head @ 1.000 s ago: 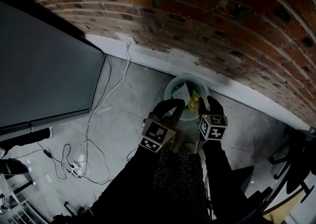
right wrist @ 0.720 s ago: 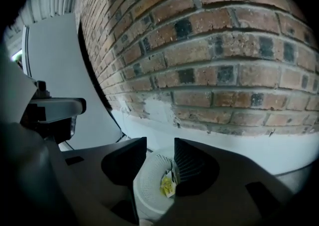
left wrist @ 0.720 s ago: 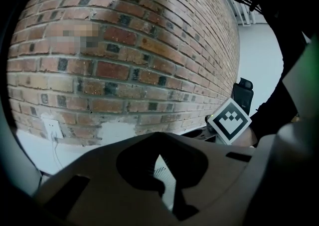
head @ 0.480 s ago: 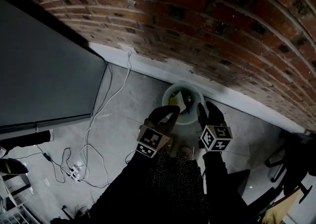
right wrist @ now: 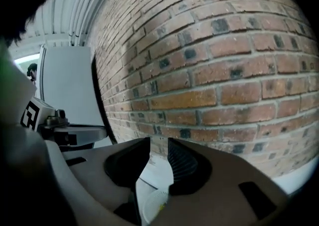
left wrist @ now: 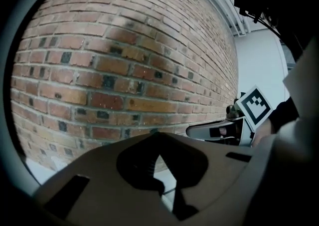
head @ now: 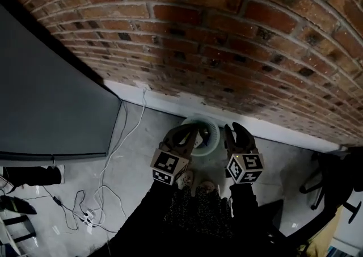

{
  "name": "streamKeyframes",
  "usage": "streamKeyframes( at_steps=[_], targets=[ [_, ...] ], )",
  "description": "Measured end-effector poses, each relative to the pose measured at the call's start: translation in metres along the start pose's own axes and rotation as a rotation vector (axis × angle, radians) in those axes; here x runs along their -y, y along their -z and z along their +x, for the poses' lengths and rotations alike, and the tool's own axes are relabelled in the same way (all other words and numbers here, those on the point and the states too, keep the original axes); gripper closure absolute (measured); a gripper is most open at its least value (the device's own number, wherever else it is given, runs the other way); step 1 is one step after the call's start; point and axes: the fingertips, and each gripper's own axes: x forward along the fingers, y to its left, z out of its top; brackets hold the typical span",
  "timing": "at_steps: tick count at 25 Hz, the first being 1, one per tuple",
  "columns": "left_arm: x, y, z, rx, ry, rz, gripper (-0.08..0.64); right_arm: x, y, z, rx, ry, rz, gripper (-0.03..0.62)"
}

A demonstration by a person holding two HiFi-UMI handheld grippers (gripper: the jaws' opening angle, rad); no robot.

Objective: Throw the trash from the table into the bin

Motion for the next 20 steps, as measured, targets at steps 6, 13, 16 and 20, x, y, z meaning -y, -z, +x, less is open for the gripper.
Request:
streamKeyframes(
  at_steps=[6, 13, 16, 20],
  targets=[
    [0.013, -0.061, -0.013, 0.049, 0.001, 0.055, 0.554, -0.011, -0.064, -0.042, 0.071, -0.002, -0.060, 0.532],
    [0.051, -0.104, -0.027, 0.088, 0.050, 0.094, 0.554, -0.031, -0.106, -0.086, 0.151, -0.017, -0.111, 0.578],
    [0.063, -0.119, -0.030, 0.103, 0.071, 0.133, 0.554, -0.035, -0.115, -0.100, 0.167, 0.000, -0.139, 0.578],
    [0.069, -0.130, -0.034, 0.116, 0.071, 0.154, 0.554, -0.036, -0.115, -0.114, 0.166, 0.013, -0.162, 0.580]
  ],
)
